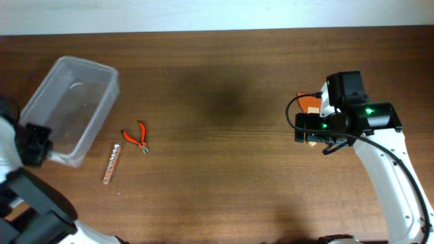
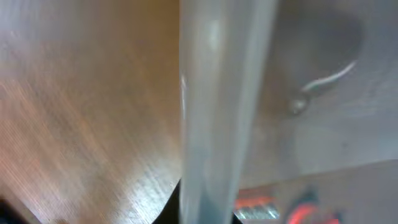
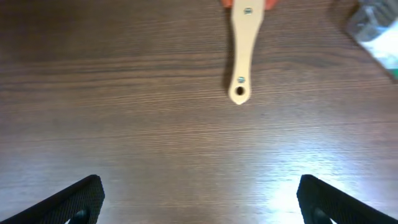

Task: Pack container
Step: 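Grasp the container rim with the left gripper and lift it, then drag the container right to the table center with the left gripper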

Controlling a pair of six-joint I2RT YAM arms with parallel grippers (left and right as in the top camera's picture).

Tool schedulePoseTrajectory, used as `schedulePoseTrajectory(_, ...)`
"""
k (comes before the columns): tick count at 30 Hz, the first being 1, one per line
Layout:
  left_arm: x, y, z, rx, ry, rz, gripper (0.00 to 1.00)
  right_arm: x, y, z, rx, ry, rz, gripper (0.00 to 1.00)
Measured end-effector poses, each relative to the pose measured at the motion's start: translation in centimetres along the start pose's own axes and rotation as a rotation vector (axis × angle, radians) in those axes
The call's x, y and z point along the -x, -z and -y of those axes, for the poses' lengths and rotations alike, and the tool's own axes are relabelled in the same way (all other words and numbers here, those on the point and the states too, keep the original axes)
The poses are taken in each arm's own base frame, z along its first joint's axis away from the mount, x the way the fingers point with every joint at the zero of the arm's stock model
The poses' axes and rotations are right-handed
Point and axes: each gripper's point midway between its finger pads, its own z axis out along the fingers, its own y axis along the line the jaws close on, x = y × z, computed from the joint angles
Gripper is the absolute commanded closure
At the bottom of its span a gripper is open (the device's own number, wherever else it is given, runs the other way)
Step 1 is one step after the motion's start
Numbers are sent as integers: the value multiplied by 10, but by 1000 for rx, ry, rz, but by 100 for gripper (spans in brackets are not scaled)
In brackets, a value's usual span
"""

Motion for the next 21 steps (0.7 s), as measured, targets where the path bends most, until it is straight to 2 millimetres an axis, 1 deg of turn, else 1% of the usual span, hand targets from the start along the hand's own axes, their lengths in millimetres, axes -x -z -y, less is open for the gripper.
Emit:
schedulePoseTrajectory(2, -3, 23, 19, -40, -71, 59, 99, 3, 4, 4, -22, 1, 12, 1)
schedulePoseTrajectory(5, -13, 67, 53, -125, -186, 163, 99, 10, 14, 9, -54, -1, 37, 1)
schedulePoseTrajectory(8, -40, 105, 83, -208, -304, 236, 98, 15, 30, 14, -84, -8, 71, 1)
schedulePoseTrajectory(11, -79, 129, 111, -272, -454, 267, 98, 17, 55, 25, -137, -45, 117, 1)
schedulePoseTrajectory(14, -115, 134, 132, -300, -600, 261, 98, 16, 75, 36, -179, -106, 162, 1)
schedulePoseTrajectory(17, -152, 130, 152, -307, -780, 244, 98, 11, 91, 53, -223, -205, 206, 1)
schedulePoseTrajectory(19, -172, 127, 160, -307, -882, 234, 98, 9, 99, 64, -242, -264, 230, 1)
schedulePoseTrajectory(21, -187, 122, 167, -301, -970, 225, 98, 6, 107, 75, -260, -322, 255, 1)
